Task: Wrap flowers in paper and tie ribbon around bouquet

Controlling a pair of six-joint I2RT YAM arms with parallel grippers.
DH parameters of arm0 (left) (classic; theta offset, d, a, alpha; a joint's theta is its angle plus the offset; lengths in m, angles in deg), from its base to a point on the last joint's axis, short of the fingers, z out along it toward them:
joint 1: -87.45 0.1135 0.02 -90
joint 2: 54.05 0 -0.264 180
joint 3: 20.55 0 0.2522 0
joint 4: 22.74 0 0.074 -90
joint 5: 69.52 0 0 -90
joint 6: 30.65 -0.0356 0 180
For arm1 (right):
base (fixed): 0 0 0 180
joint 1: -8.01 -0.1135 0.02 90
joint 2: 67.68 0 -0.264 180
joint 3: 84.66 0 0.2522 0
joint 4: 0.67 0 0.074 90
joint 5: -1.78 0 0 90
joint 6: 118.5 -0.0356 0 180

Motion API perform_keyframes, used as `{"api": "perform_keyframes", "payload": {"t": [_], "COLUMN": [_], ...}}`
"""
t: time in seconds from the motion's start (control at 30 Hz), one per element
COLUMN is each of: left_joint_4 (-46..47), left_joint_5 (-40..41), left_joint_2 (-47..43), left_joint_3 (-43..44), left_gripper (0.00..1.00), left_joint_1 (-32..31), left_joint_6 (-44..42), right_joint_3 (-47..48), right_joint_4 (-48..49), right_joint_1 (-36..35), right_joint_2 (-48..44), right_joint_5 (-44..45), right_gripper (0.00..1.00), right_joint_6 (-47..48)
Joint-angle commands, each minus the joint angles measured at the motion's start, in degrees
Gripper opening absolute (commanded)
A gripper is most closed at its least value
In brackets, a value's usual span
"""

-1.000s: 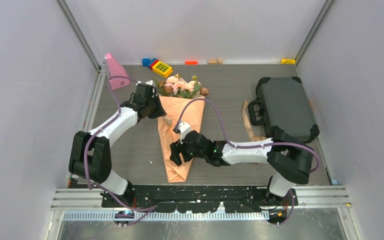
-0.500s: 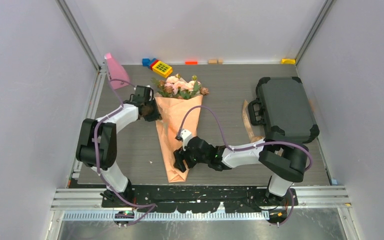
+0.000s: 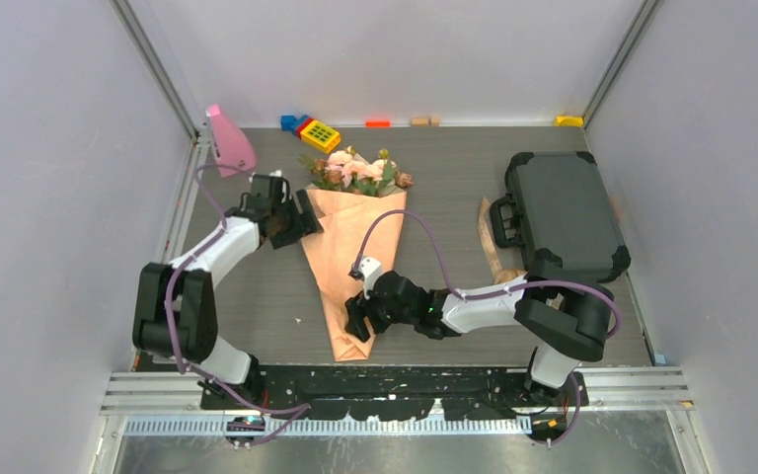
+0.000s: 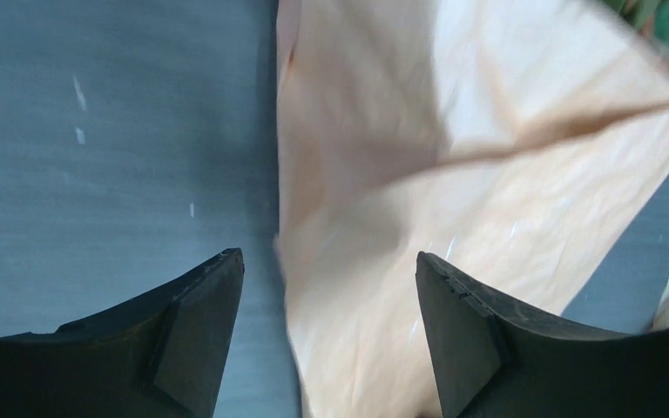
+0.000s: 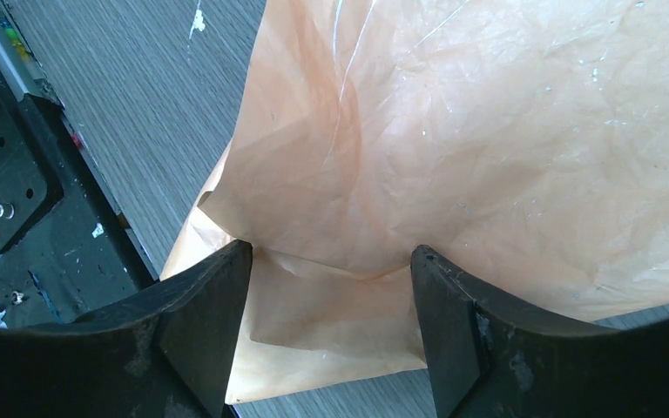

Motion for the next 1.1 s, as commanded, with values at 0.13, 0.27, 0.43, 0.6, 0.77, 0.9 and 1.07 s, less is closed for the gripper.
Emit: {"api": "perform_keyframes", "payload": {"t": [0.13, 0.27, 0.43, 0.6, 0.77, 0.9, 1.07], "left_joint_4": [11.44, 12.95, 12.53, 14.31, 15.02, 14.64, 13.86], "left_joint_5": [-13.58, -13.03, -12.78, -14.19, -13.79, -13.14, -11.67], "left_joint_2": [-12.03, -10.39, -6.64, -5.02, -4.55, -4.43, -4.52], "left_joint_3": [-20.24, -21.17, -19.29, -20.28, -21.16, -21.08, -21.08], "left_gripper": [0.69, 0.27, 0.0, 0.0, 0.0, 0.0, 0.0], "left_joint_1": [0.11, 0.11, 0.11, 0.11, 0.11, 0.11, 0.11], "left_joint_6": [7.75, 7.69, 6.63, 6.38, 6.38, 6.21, 6.36], "right_joint_3": [-1.01, -1.28, -0.76, 1.02, 6.35, 8.51, 5.06], "right_joint_4": [-1.54, -1.6, -3.46, -3.04, -0.73, 5.7, 9.05], "right_joint_1": [-0.33, -0.57, -1.13, -1.12, 0.69, 6.3, 6.81], "right_joint_2": [-0.67, -2.03, -8.15, -12.39, -6.5, 1.58, 6.5], "right_joint_5": [-1.33, -3.21, -7.39, -11.19, -10.34, -13.96, -21.15], "right_gripper": [0.73, 0.75, 0.73, 0.66, 0.56, 0.4, 0.34], "right_joint_6": [-0.43, -0.39, -0.16, -0.07, -1.39, -5.88, -6.08]}}
